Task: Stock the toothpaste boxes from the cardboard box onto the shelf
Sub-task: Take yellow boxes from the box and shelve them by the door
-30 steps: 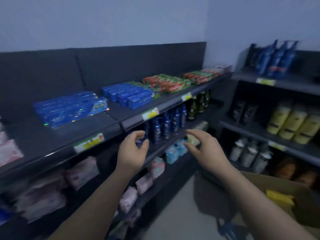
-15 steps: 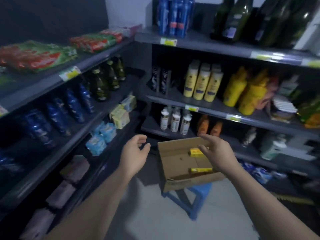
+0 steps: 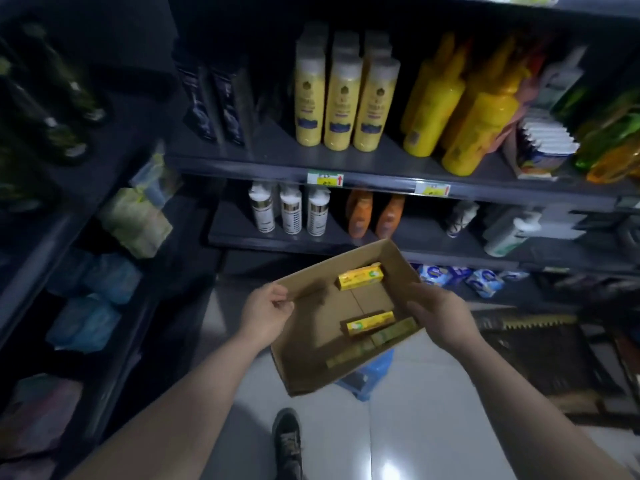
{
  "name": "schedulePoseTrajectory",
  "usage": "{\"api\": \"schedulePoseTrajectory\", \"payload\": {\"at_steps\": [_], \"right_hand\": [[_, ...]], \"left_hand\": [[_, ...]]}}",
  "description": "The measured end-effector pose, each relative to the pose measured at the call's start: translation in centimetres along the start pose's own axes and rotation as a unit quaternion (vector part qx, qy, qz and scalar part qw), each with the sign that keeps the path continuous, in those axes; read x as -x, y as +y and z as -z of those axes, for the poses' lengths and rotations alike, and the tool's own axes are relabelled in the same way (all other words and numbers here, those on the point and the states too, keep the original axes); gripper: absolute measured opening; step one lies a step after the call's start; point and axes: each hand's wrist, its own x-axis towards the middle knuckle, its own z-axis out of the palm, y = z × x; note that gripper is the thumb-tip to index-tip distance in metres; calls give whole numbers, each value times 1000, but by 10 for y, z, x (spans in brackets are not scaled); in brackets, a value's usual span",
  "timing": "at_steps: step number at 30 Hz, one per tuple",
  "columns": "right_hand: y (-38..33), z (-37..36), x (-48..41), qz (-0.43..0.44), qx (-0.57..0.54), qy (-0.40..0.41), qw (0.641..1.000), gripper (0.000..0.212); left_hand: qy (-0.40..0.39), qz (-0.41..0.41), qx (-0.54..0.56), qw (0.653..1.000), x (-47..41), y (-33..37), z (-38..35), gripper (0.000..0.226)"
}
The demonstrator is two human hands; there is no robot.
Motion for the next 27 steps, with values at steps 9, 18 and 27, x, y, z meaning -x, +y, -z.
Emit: {"api": "schedulePoseTrajectory", "payload": {"at_steps": [9, 18, 27], "right_hand": [[65, -45, -97, -58, -4, -27, 998, 28], [137, -106, -184, -56, 32, -122, 990, 35], [177, -151, -223, -51, 24, -172, 984, 37]], "left_hand": [[-131, 34, -100, 986, -107, -33, -96, 30], [-168, 61, -148, 973, -159, -96, -191, 37], [-208, 81, -114, 968, -177, -135, -264, 56]]}}
